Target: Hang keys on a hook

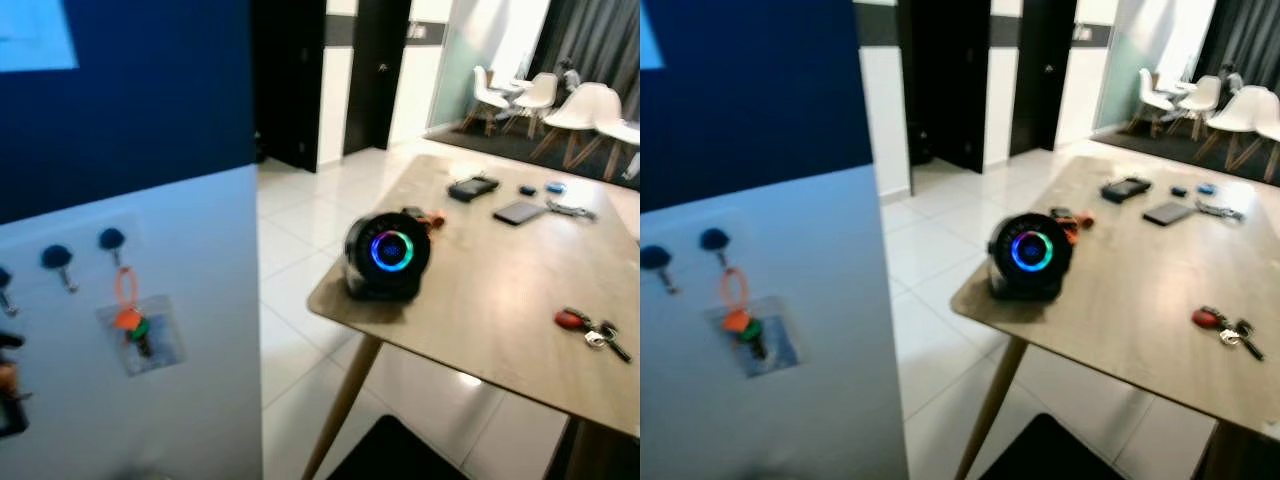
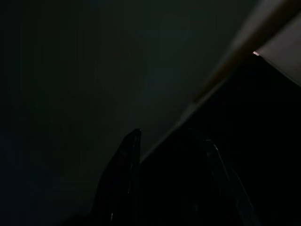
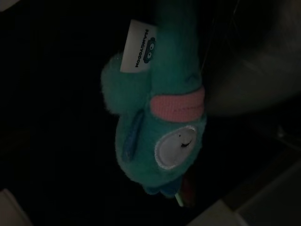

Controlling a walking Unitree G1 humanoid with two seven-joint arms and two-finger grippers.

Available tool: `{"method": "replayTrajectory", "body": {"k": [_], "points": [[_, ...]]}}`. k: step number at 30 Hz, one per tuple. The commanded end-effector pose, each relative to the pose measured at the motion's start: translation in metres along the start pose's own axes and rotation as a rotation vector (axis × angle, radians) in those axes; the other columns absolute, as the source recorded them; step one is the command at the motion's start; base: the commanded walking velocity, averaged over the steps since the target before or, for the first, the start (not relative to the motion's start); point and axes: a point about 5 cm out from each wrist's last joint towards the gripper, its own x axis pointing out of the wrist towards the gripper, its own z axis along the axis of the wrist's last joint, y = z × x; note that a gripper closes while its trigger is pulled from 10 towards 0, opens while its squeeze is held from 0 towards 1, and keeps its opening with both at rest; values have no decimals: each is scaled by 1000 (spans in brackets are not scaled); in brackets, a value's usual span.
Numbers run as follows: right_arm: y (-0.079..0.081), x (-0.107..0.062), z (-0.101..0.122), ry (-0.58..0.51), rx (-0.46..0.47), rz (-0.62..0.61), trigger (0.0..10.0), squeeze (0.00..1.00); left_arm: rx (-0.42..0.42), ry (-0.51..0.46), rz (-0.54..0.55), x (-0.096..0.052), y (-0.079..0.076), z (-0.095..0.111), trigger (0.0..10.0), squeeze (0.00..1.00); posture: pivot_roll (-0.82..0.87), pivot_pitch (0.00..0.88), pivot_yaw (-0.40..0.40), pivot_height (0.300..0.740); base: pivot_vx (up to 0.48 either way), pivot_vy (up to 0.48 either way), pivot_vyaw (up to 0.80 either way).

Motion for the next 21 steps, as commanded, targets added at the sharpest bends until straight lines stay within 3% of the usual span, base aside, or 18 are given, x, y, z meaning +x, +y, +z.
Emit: {"method": "replayTrajectory", "body": {"k": [1,21], "points": [[-3,-1,-1,7,4,-9,10000,0,-8,11,9,-1,2,-2,10000,0,53,76,-46,740,0,0,800],[-5,1,4,-2,-2,-13,10000,0,-34,-9,24,2,1,4,10000,0,52,77,-50,740,0,0,800]]}}
